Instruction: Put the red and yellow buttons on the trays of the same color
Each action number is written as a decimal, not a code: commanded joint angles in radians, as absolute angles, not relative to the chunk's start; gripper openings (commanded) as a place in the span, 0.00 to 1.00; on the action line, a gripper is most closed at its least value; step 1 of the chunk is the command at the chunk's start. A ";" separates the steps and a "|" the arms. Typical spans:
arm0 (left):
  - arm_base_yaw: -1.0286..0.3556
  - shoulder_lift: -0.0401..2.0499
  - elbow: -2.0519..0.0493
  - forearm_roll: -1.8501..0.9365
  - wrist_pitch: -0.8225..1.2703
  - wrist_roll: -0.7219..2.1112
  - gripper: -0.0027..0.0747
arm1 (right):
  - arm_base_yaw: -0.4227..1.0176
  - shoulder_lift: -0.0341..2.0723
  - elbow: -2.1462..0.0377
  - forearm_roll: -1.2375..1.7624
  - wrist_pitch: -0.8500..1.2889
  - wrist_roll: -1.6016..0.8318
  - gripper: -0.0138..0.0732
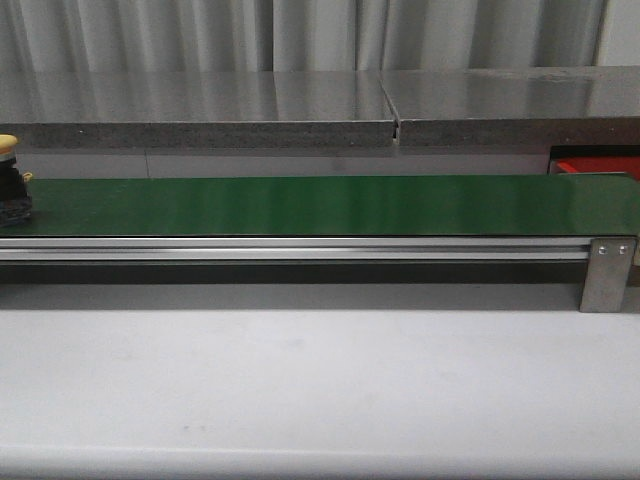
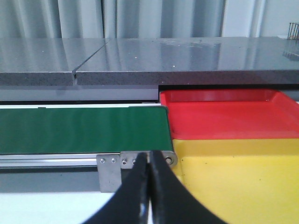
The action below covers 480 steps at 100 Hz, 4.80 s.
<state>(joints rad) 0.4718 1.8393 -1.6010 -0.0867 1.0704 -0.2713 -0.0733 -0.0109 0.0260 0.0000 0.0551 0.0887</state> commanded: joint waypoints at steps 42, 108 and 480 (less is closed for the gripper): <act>0.313 1.711 -1.626 -0.093 0.970 -0.201 0.30 | -0.079 -0.027 0.004 -0.012 -0.019 0.084 0.02; 0.268 1.847 -1.626 -0.143 0.977 -0.182 0.52 | -0.079 -0.027 0.004 -0.012 -0.018 0.084 0.02; -0.034 0.231 -0.566 -0.266 0.585 0.171 0.01 | -0.039 0.531 -0.490 -0.066 0.214 0.084 0.02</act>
